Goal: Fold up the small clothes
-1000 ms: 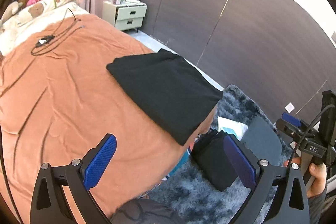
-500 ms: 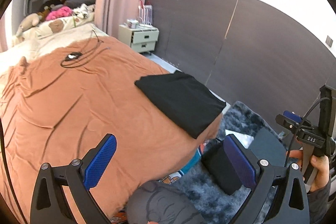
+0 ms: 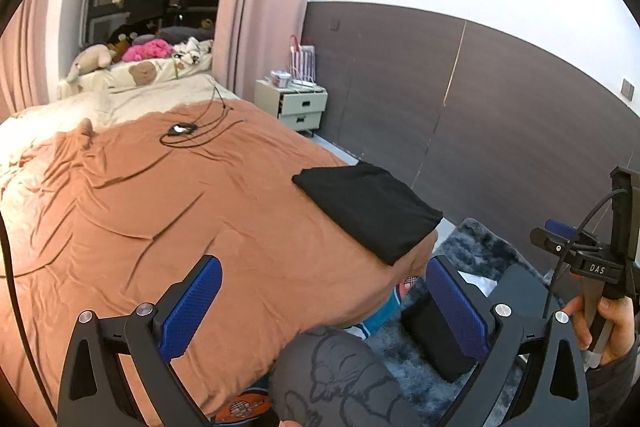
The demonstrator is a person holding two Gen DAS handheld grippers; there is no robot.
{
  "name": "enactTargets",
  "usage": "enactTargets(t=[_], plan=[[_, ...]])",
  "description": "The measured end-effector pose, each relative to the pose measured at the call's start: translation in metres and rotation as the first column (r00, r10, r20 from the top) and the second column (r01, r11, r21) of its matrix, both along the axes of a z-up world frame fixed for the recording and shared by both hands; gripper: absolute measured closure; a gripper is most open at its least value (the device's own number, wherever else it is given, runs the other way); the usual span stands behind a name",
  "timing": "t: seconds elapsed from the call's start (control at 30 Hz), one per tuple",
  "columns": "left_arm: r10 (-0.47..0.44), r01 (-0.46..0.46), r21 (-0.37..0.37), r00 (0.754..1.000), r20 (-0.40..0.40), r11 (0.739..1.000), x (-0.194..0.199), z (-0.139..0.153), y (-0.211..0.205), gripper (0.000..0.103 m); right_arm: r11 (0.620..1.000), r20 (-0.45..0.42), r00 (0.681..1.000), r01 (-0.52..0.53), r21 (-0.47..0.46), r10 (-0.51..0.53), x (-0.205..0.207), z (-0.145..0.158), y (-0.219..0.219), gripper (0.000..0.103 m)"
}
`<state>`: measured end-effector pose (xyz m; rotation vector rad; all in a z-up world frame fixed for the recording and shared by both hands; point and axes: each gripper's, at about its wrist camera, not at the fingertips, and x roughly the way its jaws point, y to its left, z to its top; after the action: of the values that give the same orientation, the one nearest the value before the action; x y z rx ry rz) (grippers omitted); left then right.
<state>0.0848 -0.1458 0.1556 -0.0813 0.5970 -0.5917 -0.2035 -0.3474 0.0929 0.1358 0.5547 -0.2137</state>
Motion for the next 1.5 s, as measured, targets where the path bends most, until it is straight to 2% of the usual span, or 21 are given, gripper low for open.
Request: enactTargets(t=[0.37,0.7,0.93,1.07,1.37,1.5], plan=[[0.121,-0.121,-0.007,0.99,0.078,0.993,-0.045,-0.001,0.047,0.0,0.998,0.03,0.998,-0.055,-0.018,0.056,-0.027,-0.006,0.027,0.0],[0.157,-0.158,-0.001,0.977,0.144,0.987,-0.098,-0.003,0.075,0.0,0.998,0.092,0.994,-0.049,-0.046,0.053,-0.052,-0.016,0.049,0.0],[0.178,-0.178,-0.015,0.97,0.167,0.984,-0.126,-0.01,0.096,0.0,0.998,0.138,0.988,-0.061,-0.02,0.063,-0.07,-0.032,0.066,0.0],[0.185,-0.185,-0.017,0.968,0.169,0.983,-0.136,-0.016,0.106,0.0,0.998,0.152,0.987,-0.049,-0.047,0.055,-0.075,-0.044,0.077,0.0],[0.245,-0.244,-0.026,0.954,0.175,0.969,-0.156,-0.03,0.13,0.0,0.994,0.139,0.988,-0.059,-0.087,0.071,-0.079,-0.066,0.111,0.0],[0.265,-0.266,-0.017,0.946,0.186,0.964,-0.162,-0.036,0.136,0.0,0.995,0.135,0.988,-0.063,-0.072,0.072,-0.081,-0.072,0.117,0.0]])
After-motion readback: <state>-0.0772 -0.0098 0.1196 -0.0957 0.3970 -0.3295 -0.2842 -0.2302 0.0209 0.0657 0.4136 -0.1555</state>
